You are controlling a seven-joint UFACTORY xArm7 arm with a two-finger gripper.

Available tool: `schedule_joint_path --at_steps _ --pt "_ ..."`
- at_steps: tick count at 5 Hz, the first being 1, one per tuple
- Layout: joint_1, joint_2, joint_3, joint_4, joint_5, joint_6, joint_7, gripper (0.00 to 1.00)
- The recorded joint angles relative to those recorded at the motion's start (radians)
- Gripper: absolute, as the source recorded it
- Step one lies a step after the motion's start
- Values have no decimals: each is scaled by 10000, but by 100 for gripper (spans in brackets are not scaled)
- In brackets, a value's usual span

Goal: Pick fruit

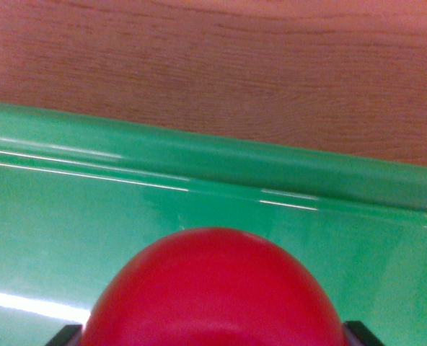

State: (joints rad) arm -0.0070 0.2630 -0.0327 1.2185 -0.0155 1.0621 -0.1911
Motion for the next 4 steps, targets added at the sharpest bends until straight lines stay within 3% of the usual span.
schedule_joint_path --at_steps 1,2,3,4 --pt "2 -181 0 288 -3 469 -5 100" --pt "2 -181 0 288 -3 469 -5 100" --pt "4 -364 -1 579 -6 943 -10 100" --pt "4 -364 -1 579 -6 943 -10 100"
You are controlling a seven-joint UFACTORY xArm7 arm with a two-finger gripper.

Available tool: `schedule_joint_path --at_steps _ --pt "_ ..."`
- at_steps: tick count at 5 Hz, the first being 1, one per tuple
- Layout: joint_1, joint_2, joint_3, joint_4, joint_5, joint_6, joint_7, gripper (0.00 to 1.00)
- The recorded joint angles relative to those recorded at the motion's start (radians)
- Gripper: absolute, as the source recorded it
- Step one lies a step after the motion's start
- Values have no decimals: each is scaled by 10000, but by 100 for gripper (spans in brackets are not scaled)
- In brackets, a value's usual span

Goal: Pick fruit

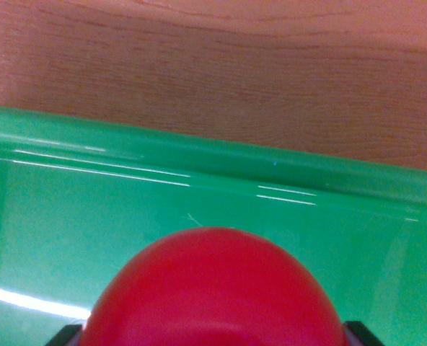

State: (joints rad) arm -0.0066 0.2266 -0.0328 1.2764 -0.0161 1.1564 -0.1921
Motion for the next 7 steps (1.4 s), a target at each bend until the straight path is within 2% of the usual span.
schedule_joint_path --at_steps 1,2,3,4,5,6,7 --pt "2 -182 0 290 -3 472 -5 100" --pt "2 -182 0 290 -3 472 -5 100" --pt "4 -361 -1 575 -6 935 -10 100" --pt "4 -361 -1 575 -6 935 -10 100" --pt "5 -535 -1 852 -9 1386 -14 100" --pt "5 -535 -1 852 -9 1386 -14 100" --pt "7 -697 -2 1109 -12 1805 -19 100"
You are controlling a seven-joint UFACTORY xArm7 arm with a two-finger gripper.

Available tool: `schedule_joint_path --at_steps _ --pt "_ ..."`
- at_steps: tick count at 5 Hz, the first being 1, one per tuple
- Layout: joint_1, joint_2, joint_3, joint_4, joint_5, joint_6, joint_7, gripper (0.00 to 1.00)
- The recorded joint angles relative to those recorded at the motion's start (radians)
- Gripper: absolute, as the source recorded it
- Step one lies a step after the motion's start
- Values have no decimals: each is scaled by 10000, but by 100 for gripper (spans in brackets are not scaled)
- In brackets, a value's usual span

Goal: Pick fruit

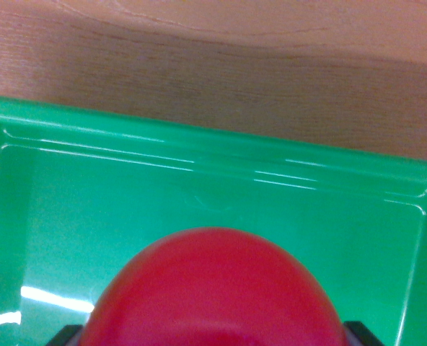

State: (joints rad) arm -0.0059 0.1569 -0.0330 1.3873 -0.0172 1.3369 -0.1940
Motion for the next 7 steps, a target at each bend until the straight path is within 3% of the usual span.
schedule_joint_path --at_steps 1,2,3,4,5,6,7 --pt "0 0 0 0 0 0 0 100" --pt "2 -151 0 241 -3 392 -4 100" --pt "2 -151 0 241 -3 392 -4 100" --pt "3 -282 -1 449 -5 731 -7 100" --pt "3 -282 -1 449 -5 731 -7 100" --pt "4 -403 -1 641 -7 1044 -11 100" --pt "4 -403 -1 641 -7 1044 -11 100"
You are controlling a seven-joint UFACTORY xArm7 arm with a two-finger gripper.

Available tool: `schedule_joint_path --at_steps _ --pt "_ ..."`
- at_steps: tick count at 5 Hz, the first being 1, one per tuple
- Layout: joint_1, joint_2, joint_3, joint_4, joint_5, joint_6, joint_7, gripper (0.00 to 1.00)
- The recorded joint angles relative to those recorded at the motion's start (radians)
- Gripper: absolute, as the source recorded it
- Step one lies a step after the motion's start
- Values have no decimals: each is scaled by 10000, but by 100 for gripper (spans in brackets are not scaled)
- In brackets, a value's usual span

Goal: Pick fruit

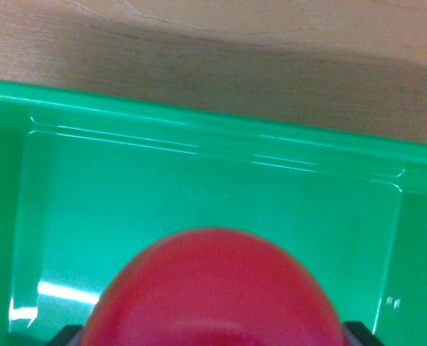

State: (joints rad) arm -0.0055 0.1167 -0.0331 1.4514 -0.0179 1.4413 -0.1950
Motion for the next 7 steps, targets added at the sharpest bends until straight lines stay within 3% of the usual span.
schedule_joint_path --at_steps 3,7 --pt "2 -172 0 275 -3 447 -5 100" --pt "2 -243 -1 387 -4 630 -6 100"
